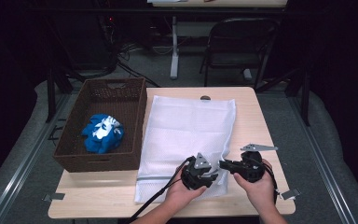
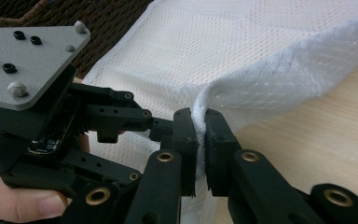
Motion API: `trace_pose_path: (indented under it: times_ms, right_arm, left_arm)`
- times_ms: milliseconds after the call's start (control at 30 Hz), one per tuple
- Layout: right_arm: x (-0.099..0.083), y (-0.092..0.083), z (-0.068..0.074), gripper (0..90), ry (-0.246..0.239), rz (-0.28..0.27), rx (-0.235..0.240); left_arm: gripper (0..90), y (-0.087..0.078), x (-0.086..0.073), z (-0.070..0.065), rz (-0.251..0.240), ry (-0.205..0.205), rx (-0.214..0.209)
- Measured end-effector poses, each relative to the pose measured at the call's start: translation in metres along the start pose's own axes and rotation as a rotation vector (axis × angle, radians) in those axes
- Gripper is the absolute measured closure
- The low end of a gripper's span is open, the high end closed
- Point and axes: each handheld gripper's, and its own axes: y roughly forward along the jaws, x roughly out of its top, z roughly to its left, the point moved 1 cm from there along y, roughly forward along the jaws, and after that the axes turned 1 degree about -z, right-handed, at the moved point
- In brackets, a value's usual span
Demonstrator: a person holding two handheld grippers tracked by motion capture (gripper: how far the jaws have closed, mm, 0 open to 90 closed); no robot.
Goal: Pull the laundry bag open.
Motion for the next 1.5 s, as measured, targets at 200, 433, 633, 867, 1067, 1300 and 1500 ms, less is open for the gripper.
trace_pose_path:
  times_ms: [200, 433, 633, 867, 1067, 1300, 1500]
  right_arm:
    - [0.0, 0.007, 0.002, 84.7, 0.006, 0.004, 0.015]
    - [-0.001, 0.011, 0.002, 84.7, 0.015, 0.016, 0.024]
    - [-0.001, 0.014, 0.003, 84.8, 0.022, 0.02, 0.033]
    - [-0.002, 0.015, 0.004, 84.8, 0.02, 0.024, 0.04]
    - [-0.002, 0.016, 0.004, 84.8, 0.021, 0.021, 0.044]
    - [-0.002, 0.015, 0.004, 84.8, 0.018, 0.019, 0.043]
    - [-0.002, 0.014, 0.002, 84.9, 0.02, 0.02, 0.035]
  left_arm:
    - [59.9, 0.002, 0.0, 0.001, -0.014, -0.002, 0.008]
    - [61.2, 0.005, 0.0, 0.003, -0.016, 0.019, 0.021]
    - [63.0, 0.006, 0.0, 0.004, -0.026, 0.031, 0.024]
    - [65.3, 0.006, 0.002, 0.005, -0.032, 0.036, 0.019]
    - [67.4, 0.005, 0.003, 0.004, -0.036, 0.052, 0.01]
    - [75.7, 0.004, 0.004, 0.003, -0.046, 0.067, 0.012]
    - [79.5, 0.002, 0.004, 0.003, -0.042, 0.083, 0.022]
